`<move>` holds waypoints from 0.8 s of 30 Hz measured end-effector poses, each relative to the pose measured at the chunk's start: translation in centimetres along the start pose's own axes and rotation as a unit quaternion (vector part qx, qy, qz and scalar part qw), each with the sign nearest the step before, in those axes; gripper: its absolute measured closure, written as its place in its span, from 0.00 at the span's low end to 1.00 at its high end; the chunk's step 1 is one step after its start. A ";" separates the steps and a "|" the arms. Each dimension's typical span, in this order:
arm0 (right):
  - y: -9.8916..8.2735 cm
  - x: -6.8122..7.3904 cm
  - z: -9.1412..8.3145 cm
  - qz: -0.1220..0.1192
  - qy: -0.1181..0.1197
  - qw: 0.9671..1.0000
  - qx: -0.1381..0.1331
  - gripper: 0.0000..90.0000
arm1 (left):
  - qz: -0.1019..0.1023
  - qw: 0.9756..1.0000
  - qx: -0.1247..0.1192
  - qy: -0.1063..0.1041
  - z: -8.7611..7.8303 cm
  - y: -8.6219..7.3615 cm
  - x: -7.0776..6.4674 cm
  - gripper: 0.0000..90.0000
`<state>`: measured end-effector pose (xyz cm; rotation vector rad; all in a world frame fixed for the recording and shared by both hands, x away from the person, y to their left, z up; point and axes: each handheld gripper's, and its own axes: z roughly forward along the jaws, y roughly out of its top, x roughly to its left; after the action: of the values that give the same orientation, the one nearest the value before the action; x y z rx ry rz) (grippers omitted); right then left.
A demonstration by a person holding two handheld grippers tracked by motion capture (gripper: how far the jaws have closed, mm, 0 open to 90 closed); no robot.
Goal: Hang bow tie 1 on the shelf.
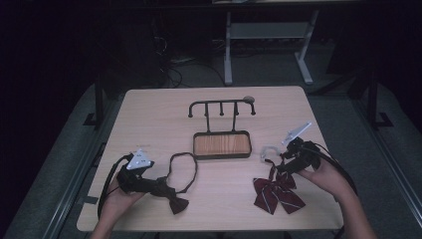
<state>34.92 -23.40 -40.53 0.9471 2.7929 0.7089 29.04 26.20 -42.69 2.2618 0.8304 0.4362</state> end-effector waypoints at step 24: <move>3.4 -3.8 2.3 0.031 0.003 0.999 0.045 0.55 | -0.004 1.000 -0.001 0.000 0.0 -0.1 0.2 0.32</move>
<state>40.39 -22.38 -41.18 1.0537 2.8329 0.5998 29.13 26.38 -42.74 2.2547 0.8389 0.4327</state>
